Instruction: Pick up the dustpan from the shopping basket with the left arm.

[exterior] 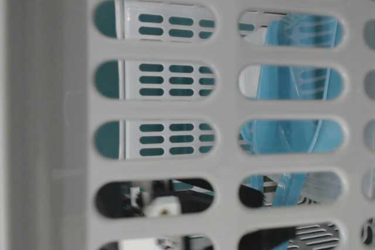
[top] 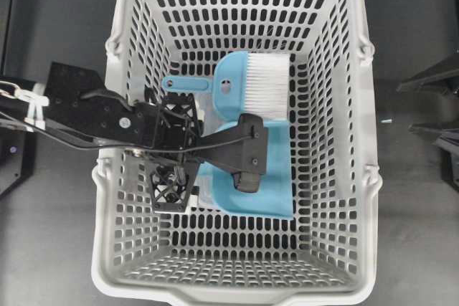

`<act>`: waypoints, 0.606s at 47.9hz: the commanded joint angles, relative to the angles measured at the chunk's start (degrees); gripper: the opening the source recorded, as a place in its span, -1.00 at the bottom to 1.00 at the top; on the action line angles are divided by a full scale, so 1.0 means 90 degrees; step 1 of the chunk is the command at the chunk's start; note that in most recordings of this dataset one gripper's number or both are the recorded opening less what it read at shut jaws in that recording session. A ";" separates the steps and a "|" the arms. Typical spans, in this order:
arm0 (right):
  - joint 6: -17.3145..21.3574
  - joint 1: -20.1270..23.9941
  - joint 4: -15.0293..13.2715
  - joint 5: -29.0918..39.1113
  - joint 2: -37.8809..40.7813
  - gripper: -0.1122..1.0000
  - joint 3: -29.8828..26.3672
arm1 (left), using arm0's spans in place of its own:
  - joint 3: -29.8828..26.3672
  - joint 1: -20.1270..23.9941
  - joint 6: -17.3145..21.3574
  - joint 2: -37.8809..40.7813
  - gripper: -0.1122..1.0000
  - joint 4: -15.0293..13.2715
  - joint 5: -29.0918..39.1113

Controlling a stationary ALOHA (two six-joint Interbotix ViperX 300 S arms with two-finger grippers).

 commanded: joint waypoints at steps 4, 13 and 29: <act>-0.0010 -0.0010 0.0020 0.0049 0.0010 0.55 -0.0020 | 0.0186 -0.0020 -0.0127 -0.0010 0.81 0.0020 -0.0273; -0.0010 -0.0010 0.0020 0.0098 -0.0029 0.55 -0.0010 | 0.0293 -0.0049 -0.0254 -0.0039 0.70 0.0020 -0.0664; -0.0010 -0.0010 0.0020 0.0186 -0.0127 0.54 -0.0010 | 0.0205 -0.0049 -0.0156 -0.0312 -0.27 0.0020 -0.0596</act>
